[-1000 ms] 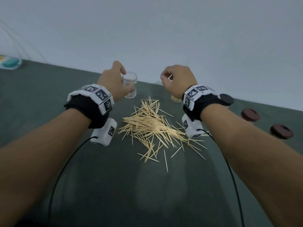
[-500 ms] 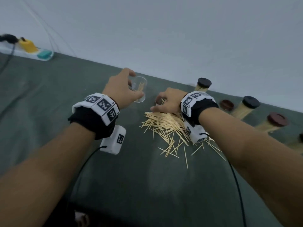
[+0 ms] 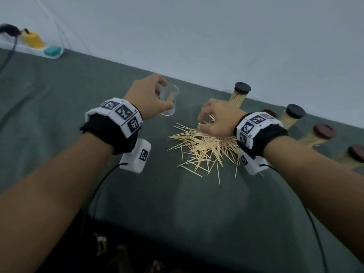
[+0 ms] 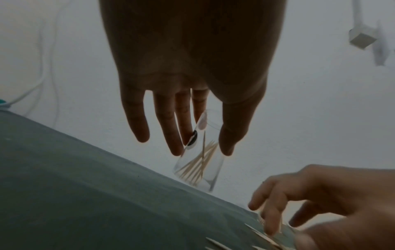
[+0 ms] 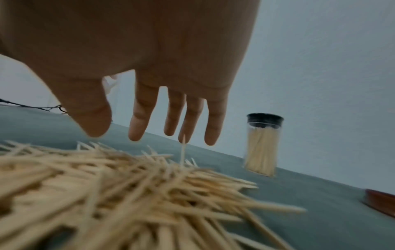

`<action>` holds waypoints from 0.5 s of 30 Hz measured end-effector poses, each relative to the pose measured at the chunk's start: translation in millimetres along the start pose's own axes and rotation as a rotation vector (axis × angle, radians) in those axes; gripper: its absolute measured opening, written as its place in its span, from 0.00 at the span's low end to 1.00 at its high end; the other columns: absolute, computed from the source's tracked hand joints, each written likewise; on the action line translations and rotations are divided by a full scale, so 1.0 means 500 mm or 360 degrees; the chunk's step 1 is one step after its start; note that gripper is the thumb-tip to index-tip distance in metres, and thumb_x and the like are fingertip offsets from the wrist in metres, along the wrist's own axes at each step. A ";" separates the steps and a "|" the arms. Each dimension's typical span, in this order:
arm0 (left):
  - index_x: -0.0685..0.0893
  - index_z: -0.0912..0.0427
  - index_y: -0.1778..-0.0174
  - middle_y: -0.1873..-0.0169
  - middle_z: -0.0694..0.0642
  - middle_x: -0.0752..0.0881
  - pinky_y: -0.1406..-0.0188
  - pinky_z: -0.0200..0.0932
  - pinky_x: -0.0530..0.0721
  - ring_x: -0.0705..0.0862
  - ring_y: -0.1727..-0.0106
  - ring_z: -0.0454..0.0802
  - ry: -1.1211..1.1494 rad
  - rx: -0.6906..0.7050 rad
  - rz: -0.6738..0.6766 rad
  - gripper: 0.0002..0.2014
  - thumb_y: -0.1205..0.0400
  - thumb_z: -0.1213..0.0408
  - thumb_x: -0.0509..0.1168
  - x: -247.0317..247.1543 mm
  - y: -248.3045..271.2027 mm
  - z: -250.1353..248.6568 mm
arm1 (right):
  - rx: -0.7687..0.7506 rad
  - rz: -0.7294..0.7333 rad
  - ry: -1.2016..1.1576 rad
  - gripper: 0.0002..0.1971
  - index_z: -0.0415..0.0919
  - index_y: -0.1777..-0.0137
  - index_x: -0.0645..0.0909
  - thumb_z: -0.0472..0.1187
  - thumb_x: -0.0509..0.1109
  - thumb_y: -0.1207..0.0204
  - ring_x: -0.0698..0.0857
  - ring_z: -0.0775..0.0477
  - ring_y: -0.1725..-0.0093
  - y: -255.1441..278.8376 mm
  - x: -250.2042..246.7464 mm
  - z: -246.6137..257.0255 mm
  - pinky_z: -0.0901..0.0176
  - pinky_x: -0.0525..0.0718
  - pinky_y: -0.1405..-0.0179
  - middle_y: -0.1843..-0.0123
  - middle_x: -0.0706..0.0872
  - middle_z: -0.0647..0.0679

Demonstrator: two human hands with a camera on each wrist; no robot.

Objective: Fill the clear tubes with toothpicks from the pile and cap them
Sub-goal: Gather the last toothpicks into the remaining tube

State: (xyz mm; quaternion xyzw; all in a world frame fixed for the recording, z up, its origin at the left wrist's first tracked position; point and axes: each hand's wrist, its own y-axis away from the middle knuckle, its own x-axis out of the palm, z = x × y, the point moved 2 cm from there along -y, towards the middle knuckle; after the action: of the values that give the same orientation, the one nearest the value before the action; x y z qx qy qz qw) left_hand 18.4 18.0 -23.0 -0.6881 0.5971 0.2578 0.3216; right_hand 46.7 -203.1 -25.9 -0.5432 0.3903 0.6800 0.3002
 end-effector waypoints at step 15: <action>0.78 0.51 0.35 0.49 0.50 0.85 0.63 0.29 0.76 0.85 0.51 0.46 -0.0046 0.0035 -0.0010 0.25 0.27 0.52 0.76 -0.001 0.005 -0.007 | -0.0265 0.0138 0.0180 0.40 0.63 0.37 0.77 0.82 0.65 0.47 0.78 0.51 0.43 0.072 0.065 0.090 0.47 0.82 0.45 0.43 0.76 0.57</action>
State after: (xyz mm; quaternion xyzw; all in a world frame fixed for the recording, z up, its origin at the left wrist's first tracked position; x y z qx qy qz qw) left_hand 15.9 15.7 -20.5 -0.6827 0.5930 0.2601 0.3385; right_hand -13.2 -183.6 -45.4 -0.5863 0.3719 0.6908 0.2018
